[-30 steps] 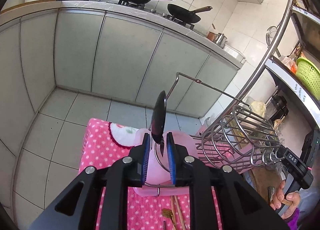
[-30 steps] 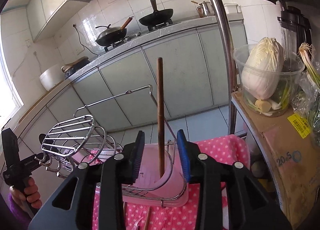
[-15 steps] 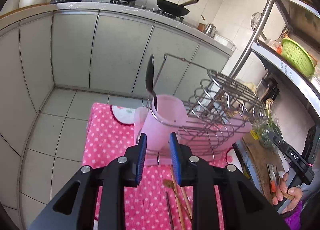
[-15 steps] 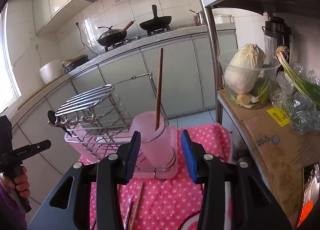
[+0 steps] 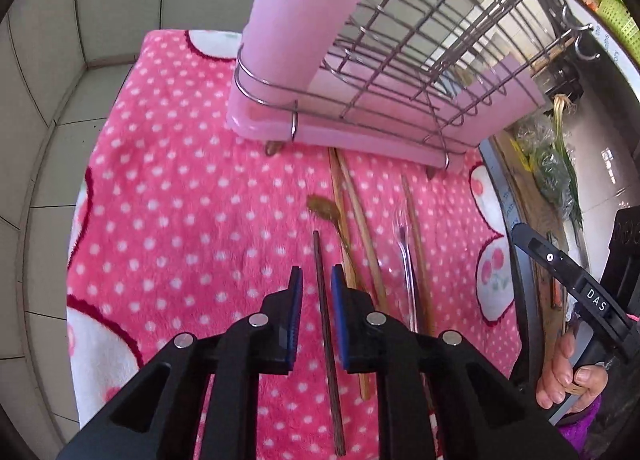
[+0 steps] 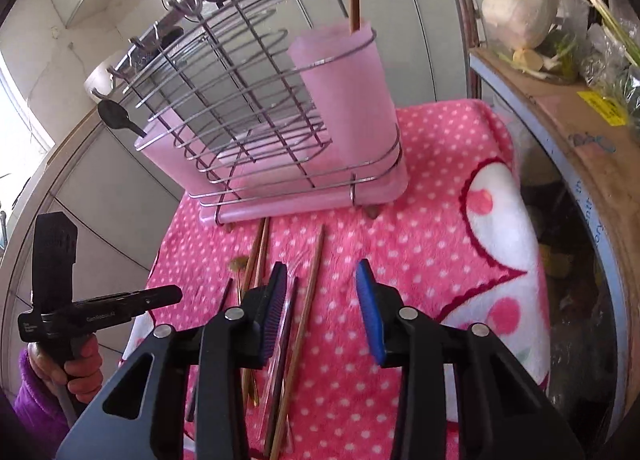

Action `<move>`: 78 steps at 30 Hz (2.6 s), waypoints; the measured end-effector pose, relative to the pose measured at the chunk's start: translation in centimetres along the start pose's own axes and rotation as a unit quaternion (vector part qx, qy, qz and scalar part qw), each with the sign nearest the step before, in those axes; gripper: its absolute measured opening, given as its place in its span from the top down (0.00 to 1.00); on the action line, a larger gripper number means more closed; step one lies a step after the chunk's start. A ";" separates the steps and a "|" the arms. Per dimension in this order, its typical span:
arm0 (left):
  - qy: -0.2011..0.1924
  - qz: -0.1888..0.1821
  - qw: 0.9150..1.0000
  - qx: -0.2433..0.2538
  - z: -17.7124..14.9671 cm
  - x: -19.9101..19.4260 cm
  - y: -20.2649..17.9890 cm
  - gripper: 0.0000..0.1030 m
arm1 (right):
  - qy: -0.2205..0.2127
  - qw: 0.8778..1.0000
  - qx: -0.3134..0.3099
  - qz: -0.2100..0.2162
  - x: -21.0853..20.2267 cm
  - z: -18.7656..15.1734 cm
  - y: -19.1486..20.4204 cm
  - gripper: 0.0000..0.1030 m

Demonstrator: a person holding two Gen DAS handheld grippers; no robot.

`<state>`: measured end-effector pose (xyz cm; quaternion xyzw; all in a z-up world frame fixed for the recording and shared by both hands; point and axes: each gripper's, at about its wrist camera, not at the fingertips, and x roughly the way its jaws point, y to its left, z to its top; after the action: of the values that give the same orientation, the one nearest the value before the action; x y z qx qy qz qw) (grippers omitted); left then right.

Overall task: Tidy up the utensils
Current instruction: 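Grasp the thin dark stick with the left tool while the right grasps a chopstick, then lower the dark stick into the pink cup while the right tool inserts its chopstick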

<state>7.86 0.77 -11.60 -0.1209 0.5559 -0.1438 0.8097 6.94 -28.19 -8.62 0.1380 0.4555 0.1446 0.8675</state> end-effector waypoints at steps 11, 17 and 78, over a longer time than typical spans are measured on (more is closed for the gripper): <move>0.071 0.047 0.996 0.018 -0.1 5.3 -1.4 0.88 | 0.101 0.995 0.018 0.009 5.4 0.1 0.6 0.79; 0.079 0.051 0.995 0.021 0.8 5.6 -1.6 0.95 | 0.140 0.990 -0.008 -0.023 8.5 0.9 2.5 0.79; -0.480 -0.005 0.877 0.021 11.9 -18.4 -3.8 0.96 | -0.375 0.923 -0.075 -0.031 -13.7 16.9 4.9 0.94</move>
<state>12.31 4.41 9.83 -0.1613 0.0950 -0.0835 0.9788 12.93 -30.69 12.74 0.1031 0.0883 0.0891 0.9867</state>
